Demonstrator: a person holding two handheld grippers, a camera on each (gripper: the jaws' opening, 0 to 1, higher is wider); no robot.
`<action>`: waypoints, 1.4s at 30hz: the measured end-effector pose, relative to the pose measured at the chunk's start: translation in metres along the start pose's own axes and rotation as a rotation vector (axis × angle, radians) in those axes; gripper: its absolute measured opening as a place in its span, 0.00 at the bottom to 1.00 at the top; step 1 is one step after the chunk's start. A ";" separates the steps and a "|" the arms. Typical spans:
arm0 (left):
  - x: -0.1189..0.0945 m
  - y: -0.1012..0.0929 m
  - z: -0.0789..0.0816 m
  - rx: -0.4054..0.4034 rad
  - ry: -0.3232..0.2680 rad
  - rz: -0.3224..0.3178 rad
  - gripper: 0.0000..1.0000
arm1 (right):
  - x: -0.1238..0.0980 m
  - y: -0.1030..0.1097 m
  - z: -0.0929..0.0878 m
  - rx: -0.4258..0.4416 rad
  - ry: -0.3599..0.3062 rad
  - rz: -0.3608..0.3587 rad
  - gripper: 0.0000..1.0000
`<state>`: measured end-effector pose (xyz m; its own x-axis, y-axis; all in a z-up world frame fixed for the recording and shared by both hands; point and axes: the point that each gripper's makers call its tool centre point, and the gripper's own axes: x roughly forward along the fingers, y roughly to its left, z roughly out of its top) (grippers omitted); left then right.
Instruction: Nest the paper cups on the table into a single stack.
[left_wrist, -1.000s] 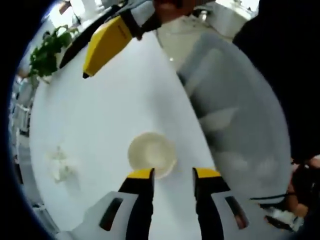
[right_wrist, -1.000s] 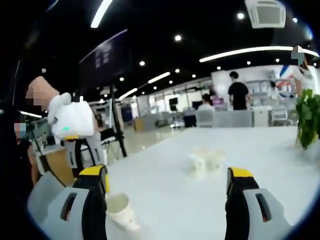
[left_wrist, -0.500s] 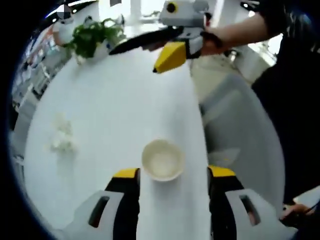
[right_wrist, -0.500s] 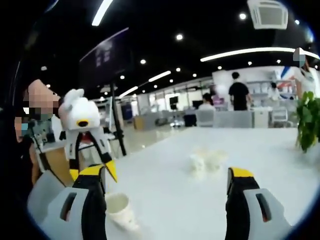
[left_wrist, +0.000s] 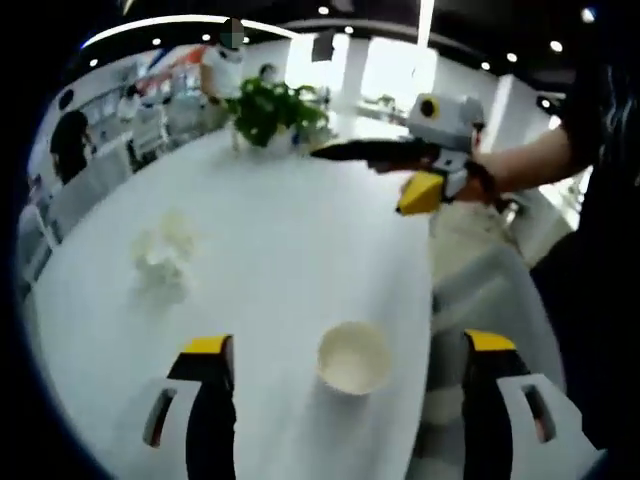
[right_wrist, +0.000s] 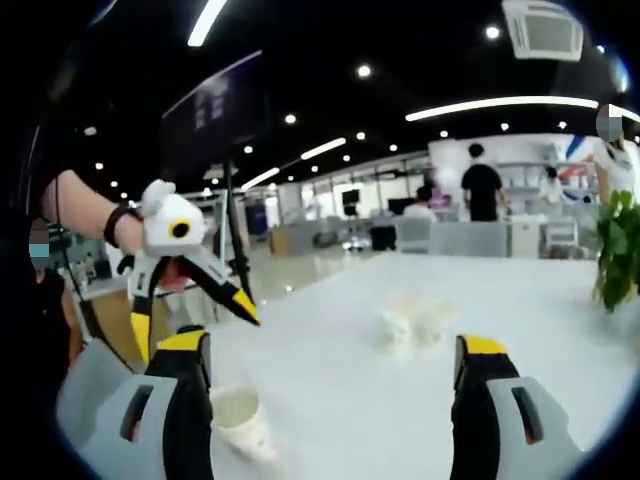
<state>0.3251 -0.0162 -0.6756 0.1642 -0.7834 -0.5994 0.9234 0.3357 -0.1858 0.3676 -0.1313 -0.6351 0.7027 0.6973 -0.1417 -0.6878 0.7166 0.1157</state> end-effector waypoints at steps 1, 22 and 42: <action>-0.001 0.000 0.002 -0.004 -0.011 0.003 1.00 | 0.000 0.000 0.000 -0.001 0.001 0.000 1.00; -0.055 0.058 0.032 -0.062 -0.402 0.276 1.00 | 0.012 -0.003 0.011 -0.127 0.073 0.039 0.98; -0.075 0.077 -0.007 -0.090 -0.422 0.383 1.00 | 0.044 -0.060 0.030 -0.335 0.294 0.061 0.77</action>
<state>0.3817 0.0719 -0.6504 0.6226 -0.7314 -0.2782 0.7404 0.6657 -0.0933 0.4451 -0.1434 -0.6186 0.6108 0.6689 -0.4236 -0.7813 0.5960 -0.1853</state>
